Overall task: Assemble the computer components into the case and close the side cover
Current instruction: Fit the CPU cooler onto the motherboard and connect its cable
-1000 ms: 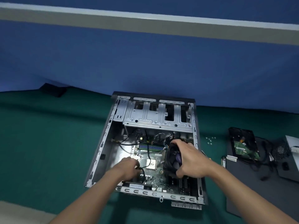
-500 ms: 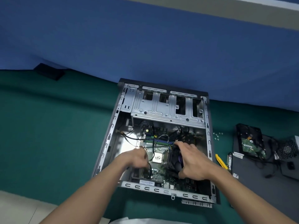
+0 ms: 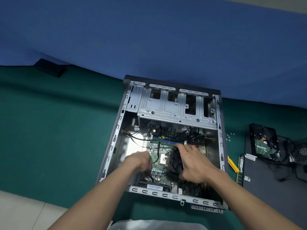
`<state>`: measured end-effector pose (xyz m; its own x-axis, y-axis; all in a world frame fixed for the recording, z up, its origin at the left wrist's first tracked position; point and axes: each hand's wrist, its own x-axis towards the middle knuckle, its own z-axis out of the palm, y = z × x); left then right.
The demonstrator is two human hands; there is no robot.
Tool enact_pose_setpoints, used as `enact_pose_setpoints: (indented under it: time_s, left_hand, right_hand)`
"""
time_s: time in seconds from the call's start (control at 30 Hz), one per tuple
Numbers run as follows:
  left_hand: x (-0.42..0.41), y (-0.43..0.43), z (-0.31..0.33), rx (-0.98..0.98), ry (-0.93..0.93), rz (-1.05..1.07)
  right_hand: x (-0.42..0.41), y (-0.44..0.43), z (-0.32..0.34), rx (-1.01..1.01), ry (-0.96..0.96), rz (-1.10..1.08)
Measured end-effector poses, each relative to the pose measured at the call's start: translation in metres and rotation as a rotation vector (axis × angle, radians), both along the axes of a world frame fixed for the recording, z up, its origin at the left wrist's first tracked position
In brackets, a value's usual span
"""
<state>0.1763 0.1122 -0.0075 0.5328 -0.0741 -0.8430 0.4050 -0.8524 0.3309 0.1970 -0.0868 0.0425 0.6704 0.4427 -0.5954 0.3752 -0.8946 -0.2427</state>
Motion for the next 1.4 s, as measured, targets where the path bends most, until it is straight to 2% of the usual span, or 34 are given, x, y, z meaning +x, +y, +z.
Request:
enact_pose_setpoints:
  time_s: [0.23,0.43,0.57,0.73,1.1,1.17,1.3,1.33,1.4]
  left_hand:
    - [-0.022,0.006,-0.006,0.013,0.017,-0.034]
    - [-0.029,0.006,0.003,0.199,-0.286,-0.047]
    - [-0.029,0.007,0.005,0.293,-0.239,-0.037]
    - [-0.03,0.008,0.0,0.323,-0.241,-0.024]
    - [-0.029,0.007,0.001,0.235,-0.212,0.024]
    - [-0.029,0.007,0.003,0.232,-0.208,0.03]
    - [-0.028,0.008,0.004,0.224,-0.199,0.058]
    - [-0.028,0.008,0.003,0.228,-0.199,0.065]
    - [-0.027,0.008,0.003,0.232,-0.2,0.076]
  right_hand:
    - [0.0,0.008,-0.007,-0.004,0.021,0.02]
    - [0.0,0.015,-0.004,-0.005,-0.016,0.067]
    - [0.003,0.032,-0.006,0.014,-0.042,0.07]
    - [0.001,0.048,-0.016,-0.034,-0.072,0.077]
    - [0.003,0.056,-0.03,-0.075,-0.099,0.088]
    - [0.003,0.057,-0.035,-0.073,-0.083,0.077]
    - [0.01,0.057,-0.043,-0.056,0.064,-0.008]
    - [0.013,0.059,-0.044,-0.022,0.04,-0.062]
    - [0.013,0.065,-0.049,0.055,-0.14,-0.151]
